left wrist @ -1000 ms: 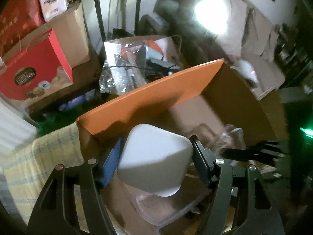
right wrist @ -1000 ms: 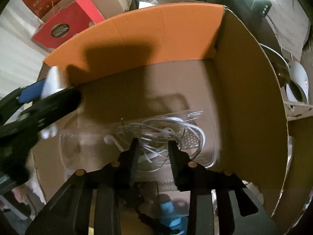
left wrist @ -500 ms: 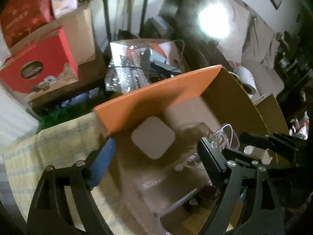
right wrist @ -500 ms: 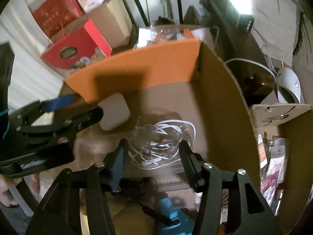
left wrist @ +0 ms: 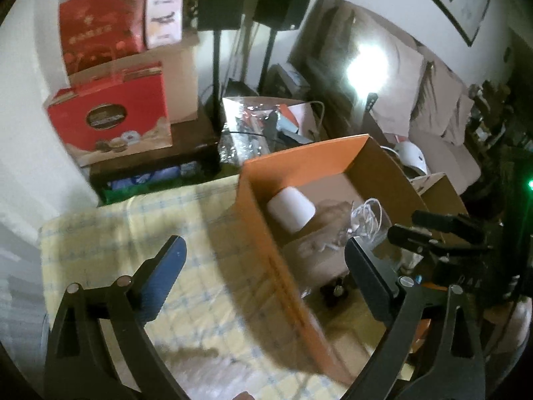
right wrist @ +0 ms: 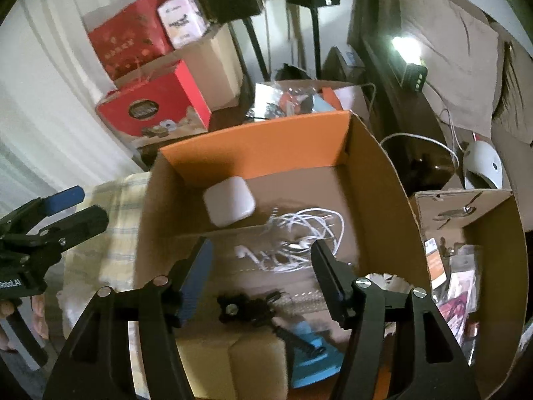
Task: Organize objects
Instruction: 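Withdraw both grippers from the box toward the white feather duster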
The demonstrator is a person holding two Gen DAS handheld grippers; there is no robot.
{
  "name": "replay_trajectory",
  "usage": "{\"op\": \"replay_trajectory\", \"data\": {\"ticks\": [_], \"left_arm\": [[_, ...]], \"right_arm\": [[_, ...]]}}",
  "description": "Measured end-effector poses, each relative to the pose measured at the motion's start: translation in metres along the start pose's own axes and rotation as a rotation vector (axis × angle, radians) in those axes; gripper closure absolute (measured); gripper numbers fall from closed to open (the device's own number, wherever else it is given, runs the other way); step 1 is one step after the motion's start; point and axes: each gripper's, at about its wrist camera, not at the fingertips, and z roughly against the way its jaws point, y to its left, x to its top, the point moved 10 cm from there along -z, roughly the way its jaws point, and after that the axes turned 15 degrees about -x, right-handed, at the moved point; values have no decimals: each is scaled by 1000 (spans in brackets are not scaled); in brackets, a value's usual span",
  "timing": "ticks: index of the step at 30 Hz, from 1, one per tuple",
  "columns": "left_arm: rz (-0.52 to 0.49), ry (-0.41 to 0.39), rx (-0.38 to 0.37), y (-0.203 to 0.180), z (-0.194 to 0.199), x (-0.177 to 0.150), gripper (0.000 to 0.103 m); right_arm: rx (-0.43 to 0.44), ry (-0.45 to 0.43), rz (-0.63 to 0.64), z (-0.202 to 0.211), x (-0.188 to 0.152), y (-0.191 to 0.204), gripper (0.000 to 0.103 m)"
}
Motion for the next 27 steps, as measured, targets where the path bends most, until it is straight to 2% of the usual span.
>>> {"op": "replay_trajectory", "data": {"ticks": [3, 9, 18, 27], "left_arm": [[8, -23, 20, 10, 23, -12, 0], [22, -47, 52, 32, 63, -48, 0], [33, -82, 132, 62, 112, -103, 0], [113, -125, 157, 87, 149, -135, 0]], "right_arm": [[13, -20, 23, 13, -6, 13, 33], [67, -57, 67, 40, -19, 46, 30], [134, -72, 137, 58, -47, 105, 29], [139, -96, 164, 70, -69, 145, 22]]}}
